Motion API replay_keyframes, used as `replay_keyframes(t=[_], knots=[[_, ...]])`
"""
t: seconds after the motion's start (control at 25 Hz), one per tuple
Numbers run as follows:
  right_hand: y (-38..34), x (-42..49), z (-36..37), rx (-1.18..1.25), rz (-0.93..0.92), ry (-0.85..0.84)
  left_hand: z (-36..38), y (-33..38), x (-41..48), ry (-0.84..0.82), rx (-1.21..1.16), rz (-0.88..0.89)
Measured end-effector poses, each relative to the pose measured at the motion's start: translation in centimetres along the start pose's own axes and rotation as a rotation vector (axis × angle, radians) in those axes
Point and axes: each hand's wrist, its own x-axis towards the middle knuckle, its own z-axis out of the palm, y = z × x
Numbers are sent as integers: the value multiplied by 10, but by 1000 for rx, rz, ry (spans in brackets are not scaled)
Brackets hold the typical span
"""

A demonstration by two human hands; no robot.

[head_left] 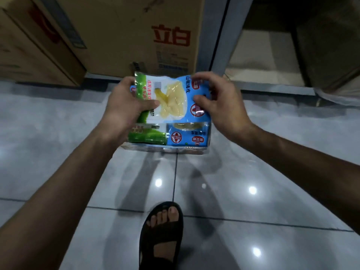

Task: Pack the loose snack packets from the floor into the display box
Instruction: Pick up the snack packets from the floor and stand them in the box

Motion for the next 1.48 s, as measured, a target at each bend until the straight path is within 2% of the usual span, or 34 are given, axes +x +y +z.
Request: replay_keyframes(t=[0.12,0.24,0.36,0.44,0.52,0.72,1.0,1.28,1.48], knots=[[23,-7,30,-335,-12,-9,0,-31,2,113,396,168],[45,-10,44,-481,90,-60,11,-56,5,157,981,477],[48,-10,46,-730,26,-44,14,-59,7,38,1253,641],[47,-9,45,-927,-52,5,7,-68,12,-74,1290,651],[49,-8,45,-997,-112,15,-1,-77,16,-154,1291,627],[61,-2,47,-939,-168,-142,-2,-79,27,-225,1325,632],[69,-4,57,-930,-96,-188,2,-85,29,-226,1320,602],[44,-4,43,-727,-188,5,3,-40,20,-146,1142,617],[33,-3,32,-610,-144,100,21,-20,12,-97,1060,702]])
